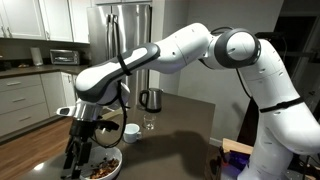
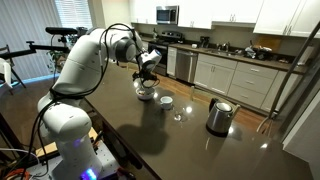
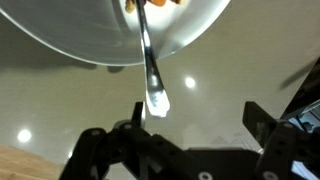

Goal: Use the spoon and put the objects in the bowl into the cup

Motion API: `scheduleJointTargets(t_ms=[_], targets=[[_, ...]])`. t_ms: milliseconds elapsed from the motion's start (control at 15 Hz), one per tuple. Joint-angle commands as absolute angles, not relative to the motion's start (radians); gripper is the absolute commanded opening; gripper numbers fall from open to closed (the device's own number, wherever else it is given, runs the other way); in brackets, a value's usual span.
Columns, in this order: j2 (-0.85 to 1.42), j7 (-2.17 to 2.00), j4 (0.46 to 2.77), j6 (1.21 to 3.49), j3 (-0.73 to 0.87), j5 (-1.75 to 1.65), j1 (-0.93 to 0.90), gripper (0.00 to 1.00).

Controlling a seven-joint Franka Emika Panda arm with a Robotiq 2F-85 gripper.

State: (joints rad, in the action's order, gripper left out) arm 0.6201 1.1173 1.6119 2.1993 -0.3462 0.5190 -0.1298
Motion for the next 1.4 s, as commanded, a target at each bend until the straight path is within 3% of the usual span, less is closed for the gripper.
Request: scheduleJointTargets(t_ms=[0, 1333], targets=[[0.671, 1.132, 1.558, 2.202, -0.355, 0.51, -0.108, 1.0], [0.688, 1.03, 1.579, 2.101, -0.345, 0.516, -0.068, 1.0]])
